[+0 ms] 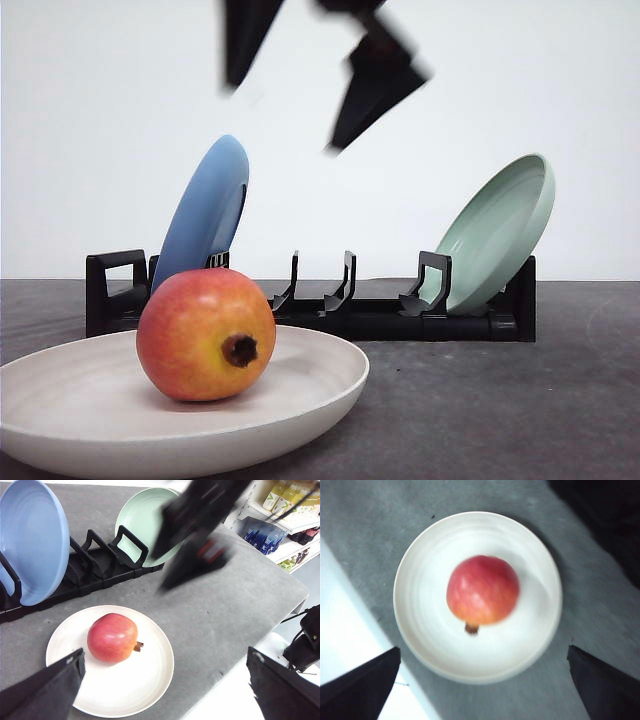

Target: Place pomegranate in white plate

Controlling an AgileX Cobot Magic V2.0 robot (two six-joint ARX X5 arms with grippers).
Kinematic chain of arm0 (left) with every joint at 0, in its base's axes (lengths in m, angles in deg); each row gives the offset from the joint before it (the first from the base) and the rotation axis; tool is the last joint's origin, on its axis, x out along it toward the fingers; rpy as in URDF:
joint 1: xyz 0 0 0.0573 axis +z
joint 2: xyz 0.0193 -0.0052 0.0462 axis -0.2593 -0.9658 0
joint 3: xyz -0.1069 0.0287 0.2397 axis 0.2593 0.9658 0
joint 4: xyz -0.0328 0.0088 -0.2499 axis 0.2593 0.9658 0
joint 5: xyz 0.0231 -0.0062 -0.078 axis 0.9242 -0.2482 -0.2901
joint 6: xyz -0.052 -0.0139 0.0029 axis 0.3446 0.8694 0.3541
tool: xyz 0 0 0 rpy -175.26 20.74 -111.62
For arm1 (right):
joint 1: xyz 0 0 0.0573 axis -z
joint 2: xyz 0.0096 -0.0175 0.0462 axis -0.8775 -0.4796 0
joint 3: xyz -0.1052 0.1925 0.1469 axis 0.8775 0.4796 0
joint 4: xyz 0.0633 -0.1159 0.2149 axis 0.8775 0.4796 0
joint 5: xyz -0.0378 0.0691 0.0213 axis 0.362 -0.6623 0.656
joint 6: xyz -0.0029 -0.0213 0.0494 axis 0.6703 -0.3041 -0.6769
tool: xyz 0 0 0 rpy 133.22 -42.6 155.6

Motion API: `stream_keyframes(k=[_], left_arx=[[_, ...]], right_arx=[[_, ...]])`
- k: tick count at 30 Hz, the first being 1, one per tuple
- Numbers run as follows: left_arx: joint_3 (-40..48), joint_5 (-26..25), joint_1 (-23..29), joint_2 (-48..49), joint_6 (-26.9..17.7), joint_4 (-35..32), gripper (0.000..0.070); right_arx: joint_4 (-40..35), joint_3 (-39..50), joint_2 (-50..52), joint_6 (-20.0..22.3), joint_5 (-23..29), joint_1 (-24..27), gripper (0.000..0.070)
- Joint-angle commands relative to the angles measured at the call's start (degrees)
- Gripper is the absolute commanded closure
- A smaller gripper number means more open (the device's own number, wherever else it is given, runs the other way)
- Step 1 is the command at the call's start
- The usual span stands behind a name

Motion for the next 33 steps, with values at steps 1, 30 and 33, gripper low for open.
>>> stream_keyframes(k=[1, 30, 33], left_arx=[[-0.15, 0.37, -0.83, 0.0, 0.26, -0.26, 0.007], [-0.15, 3.37, -0.83, -0.04, -0.03, -0.68, 0.0069], [-0.15, 3.37, -0.83, -0.04, -1.31, -0.61, 0.011]], right_arx=[[1.51, -0.26, 2.38, 0.78, 0.0, 0.46, 0.0], [-30.07, 52.93, 70.96, -12.75, 7.84, 5.48, 0.0], [-30.32, 52.93, 70.95, -12.7, 7.84, 5.48, 0.0001]])
